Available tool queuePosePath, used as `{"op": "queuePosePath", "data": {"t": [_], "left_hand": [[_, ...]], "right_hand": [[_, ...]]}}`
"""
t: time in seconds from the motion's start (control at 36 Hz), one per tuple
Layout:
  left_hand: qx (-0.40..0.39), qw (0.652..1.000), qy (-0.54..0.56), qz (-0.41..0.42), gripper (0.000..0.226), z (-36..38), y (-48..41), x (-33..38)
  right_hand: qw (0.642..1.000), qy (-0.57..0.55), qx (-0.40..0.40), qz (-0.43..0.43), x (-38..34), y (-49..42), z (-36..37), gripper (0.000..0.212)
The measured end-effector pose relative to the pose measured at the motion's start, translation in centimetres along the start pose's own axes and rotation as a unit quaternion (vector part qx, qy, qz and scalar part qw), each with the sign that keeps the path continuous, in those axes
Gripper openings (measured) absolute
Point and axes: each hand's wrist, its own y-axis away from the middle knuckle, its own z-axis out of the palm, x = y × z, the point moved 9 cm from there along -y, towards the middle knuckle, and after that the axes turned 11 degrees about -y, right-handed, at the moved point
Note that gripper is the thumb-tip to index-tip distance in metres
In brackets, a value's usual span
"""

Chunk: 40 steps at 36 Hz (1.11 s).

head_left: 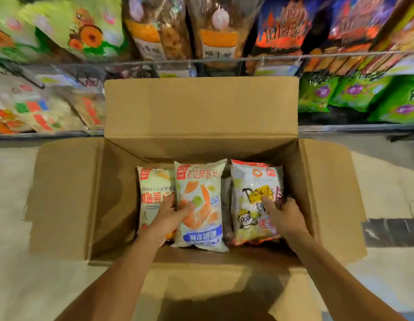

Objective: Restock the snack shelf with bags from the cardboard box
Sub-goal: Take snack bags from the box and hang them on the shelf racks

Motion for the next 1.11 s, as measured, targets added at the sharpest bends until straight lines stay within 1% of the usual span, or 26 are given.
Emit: {"op": "queuePosePath", "data": {"t": [0.03, 0.06, 0.11, 0.14, 0.17, 0.22, 0.31, 0.36, 0.39, 0.42, 0.44, 0.47, 0.53, 0.61, 0.69, 0.75, 0.83, 0.89, 0.92, 0.94, 0.97, 1.03, 1.06, 1.08, 1.11], "left_hand": [[-0.006, 1.000, 0.004, -0.007, 0.067, 0.5, -0.9, -0.6], [-0.009, 1.000, 0.011, -0.011, 0.065, 0.9, -1.6, -1.1], [-0.017, 0.999, 0.033, -0.019, 0.049, 1.5, -2.1, -1.6], [-0.013, 0.999, 0.038, -0.017, 0.044, 1.7, -2.2, -1.7], [-0.005, 0.999, 0.039, -0.013, 0.046, 1.7, -2.0, -1.5], [0.010, 0.999, 0.040, -0.019, 0.057, 1.3, -1.1, -1.2], [0.046, 0.997, 0.054, -0.031, 0.049, -0.8, 1.0, -0.6], [0.063, 0.995, 0.074, -0.027, 0.048, -2.8, 3.1, -0.2], [0.065, 0.994, 0.086, -0.027, 0.051, -3.8, 4.4, 0.2], [0.058, 0.993, 0.097, -0.029, 0.052, -4.7, 5.8, 0.5], [0.050, 0.993, 0.105, -0.024, 0.049, -5.5, 7.5, 1.0], [0.047, 0.992, 0.114, -0.014, 0.045, -6.4, 9.4, 1.8], [0.058, 0.991, 0.118, 0.006, 0.040, -8.5, 13.4, 3.7], [0.042, 0.993, 0.108, 0.029, 0.034, -10.6, 20.3, 6.7], [0.038, 0.992, 0.105, 0.064, 0.043, -12.9, 27.4, 10.1], [0.046, 0.989, 0.101, 0.095, 0.046, -14.5, 32.3, 12.8], [0.058, 0.986, 0.102, 0.122, 0.062, -16.9, 39.7, 16.4], [0.084, 0.981, 0.103, 0.139, 0.078, -18.6, 44.2, 17.9], [0.092, 0.978, 0.108, 0.151, 0.085, -19.4, 46.4, 18.9], [0.091, 0.976, 0.110, 0.162, 0.085, -19.8, 48.7, 20.1], [0.091, 0.973, 0.110, 0.182, 0.077, -20.3, 51.2, 21.6], [0.098, 0.966, 0.119, 0.209, 0.053, -21.2, 55.7, 23.7], [0.100, 0.963, 0.134, 0.212, 0.049, -21.8, 57.3, 24.2], [0.101, 0.960, 0.143, 0.221, 0.054, -22.2, 58.8, 24.8], [0.099, 0.957, 0.149, 0.229, 0.067, -22.4, 59.8, 25.0]], "right_hand": [[1.000, -0.015, 0.003, -0.003, 0.1, -0.3, 0.1, 0.068], [1.000, -0.025, 0.003, -0.007, 0.1, -0.5, 0.3, 0.064], [0.999, -0.038, -0.007, -0.020, 0.0, -0.6, 0.9, 0.057], [0.999, -0.031, -0.013, -0.033, -0.1, -0.8, 1.1, 0.058], [0.999, -0.025, -0.015, -0.041, -0.2, -0.7, 1.2, 0.057], [0.998, -0.042, -0.016, -0.042, -0.4, -0.4, 1.1, 0.056], [0.996, -0.081, -0.023, -0.031, -0.8, 0.5, 0.2, 0.060], [0.994, -0.092, -0.037, -0.038, -1.7, 1.8, -0.9, 0.063], [0.993, -0.099, -0.047, -0.044, -2.4, 2.8, -1.6, 0.056], [0.991, -0.111, -0.058, -0.051, -3.8, 4.5, -2.6, 0.044], [0.988, -0.125, -0.066, -0.059, -5.4, 6.3, -3.7, 0.033], [0.985, -0.140, -0.073, -0.064, -6.8, 8.0, -4.9, 0.028], [0.978, -0.176, -0.094, -0.064, -9.7, 11.6, -7.3, 0.027], [0.968, -0.208, -0.132, -0.055, -13.8, 17.2, -10.9, 0.033], [0.959, -0.234, -0.150, -0.060, -18.0, 22.4, -15.0, 0.042], [0.953, -0.248, -0.159, -0.065, -21.1, 25.9, -17.8, 0.059], [0.947, -0.255, -0.171, -0.092, -25.6, 31.3, -22.1, 0.079], [0.944, -0.263, -0.160, -0.121, -28.5, 34.9, -24.8, 0.107], [0.940, -0.271, -0.160, -0.134, -29.8, 36.6, -25.9, 0.117], [0.935, -0.278, -0.157, -0.154, -31.5, 38.9, -27.3, 0.117], [0.932, -0.281, -0.149, -0.175, -33.3, 41.3, -28.8, 0.113], [0.927, -0.282, -0.139, -0.203, -36.1, 44.5, -31.5, 0.118], [0.927, -0.282, -0.141, -0.206, -37.1, 45.9, -32.6, 0.119], [0.926, -0.277, -0.138, -0.214, -37.9, 47.2, -33.6, 0.118], [0.927, -0.274, -0.131, -0.220, -38.6, 48.4, -34.4, 0.119]]}}
